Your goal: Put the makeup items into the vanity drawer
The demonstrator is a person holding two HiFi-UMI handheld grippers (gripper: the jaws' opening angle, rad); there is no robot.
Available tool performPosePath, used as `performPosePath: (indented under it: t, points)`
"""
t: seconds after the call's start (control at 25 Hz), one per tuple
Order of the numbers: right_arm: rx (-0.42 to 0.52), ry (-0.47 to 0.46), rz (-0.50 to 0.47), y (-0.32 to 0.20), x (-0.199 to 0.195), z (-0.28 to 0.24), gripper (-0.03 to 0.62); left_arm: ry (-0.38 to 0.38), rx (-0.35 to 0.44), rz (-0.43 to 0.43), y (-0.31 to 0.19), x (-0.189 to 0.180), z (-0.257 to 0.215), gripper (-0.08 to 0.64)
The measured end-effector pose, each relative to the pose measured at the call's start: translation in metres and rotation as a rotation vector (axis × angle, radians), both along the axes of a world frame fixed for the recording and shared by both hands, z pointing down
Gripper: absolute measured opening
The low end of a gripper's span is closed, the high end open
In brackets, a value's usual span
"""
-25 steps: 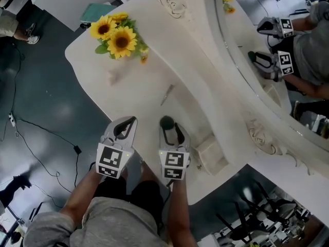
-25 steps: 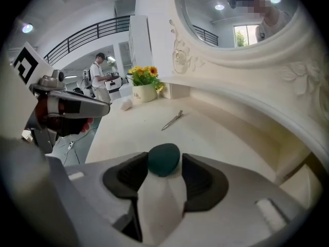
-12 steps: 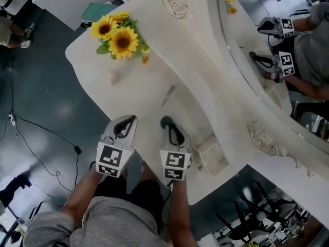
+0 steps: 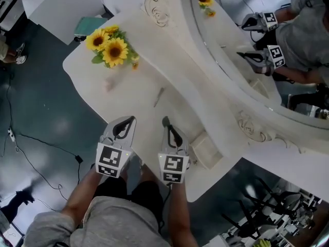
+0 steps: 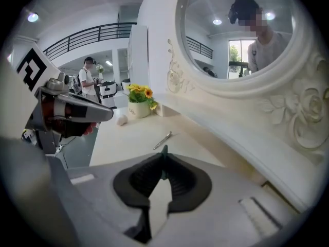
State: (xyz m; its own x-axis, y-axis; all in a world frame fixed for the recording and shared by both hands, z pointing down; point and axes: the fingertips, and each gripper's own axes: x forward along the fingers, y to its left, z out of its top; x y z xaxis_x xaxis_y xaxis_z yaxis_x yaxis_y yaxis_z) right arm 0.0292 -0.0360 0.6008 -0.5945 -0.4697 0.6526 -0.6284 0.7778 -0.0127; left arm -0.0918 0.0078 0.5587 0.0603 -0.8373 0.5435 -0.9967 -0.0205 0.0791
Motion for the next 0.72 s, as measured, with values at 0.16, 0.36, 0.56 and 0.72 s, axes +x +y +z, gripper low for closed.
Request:
performPosePath:
  t: [0.16,0.36,0.56,0.72]
  points:
    - [0.055,-0.022,0.050,-0.005,0.014,-0.031,0.028,-0.010,0.048,0.048,-0.012,0.011,-0.025,0.011]
    - [0.105,-0.035,0.130,-0.009,0.041,-0.062,0.028,-0.014,0.104,0.124,-0.029,0.035,-0.055,0.011]
    - [0.144,-0.039,0.221,-0.008,0.077,-0.088,0.028,-0.013,0.141,0.211,-0.040,0.067,-0.078,0.011]
    - [0.169,-0.032,0.303,-0.007,0.110,-0.099,0.028,-0.006,0.160,0.277,-0.048,0.094,-0.088,0.011]
